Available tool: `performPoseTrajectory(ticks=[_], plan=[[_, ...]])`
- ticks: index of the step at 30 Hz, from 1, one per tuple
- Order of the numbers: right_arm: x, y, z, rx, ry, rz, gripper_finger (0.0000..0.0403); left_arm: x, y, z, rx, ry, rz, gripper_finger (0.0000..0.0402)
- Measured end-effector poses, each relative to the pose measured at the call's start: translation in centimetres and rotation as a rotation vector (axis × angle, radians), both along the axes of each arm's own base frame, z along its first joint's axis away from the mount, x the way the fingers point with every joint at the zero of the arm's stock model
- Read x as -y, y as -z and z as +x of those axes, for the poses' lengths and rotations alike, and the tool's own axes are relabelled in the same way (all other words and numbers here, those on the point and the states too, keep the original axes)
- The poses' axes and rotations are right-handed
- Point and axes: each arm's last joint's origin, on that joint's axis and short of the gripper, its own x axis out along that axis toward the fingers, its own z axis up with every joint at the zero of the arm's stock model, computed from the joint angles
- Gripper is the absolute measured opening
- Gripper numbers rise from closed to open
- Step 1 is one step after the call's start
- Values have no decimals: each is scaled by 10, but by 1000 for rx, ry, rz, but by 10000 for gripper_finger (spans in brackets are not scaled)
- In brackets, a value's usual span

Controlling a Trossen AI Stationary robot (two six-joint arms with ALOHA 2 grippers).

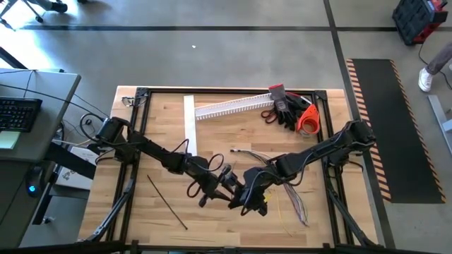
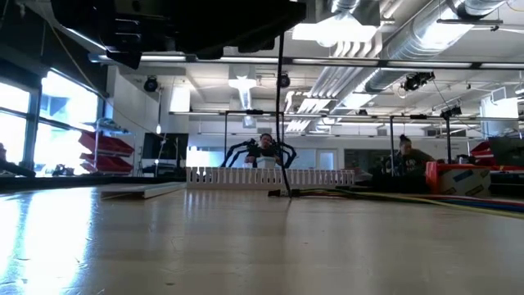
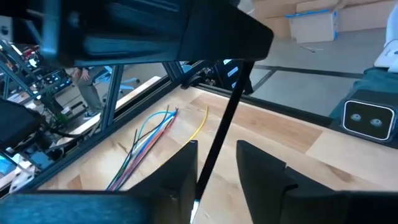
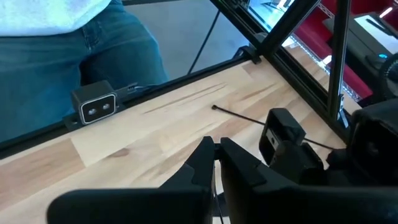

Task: Ziptie cables
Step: Wrap the cable wires with the black zip tie

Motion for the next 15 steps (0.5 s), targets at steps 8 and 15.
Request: performPoseTrajectory(ticks=[8, 15], plan=[[0, 1, 0, -11, 7, 2, 0, 0, 2, 0, -18, 0, 5, 5], [4, 1, 1, -40, 198, 11, 0, -1, 4, 0, -40, -23, 17, 1]])
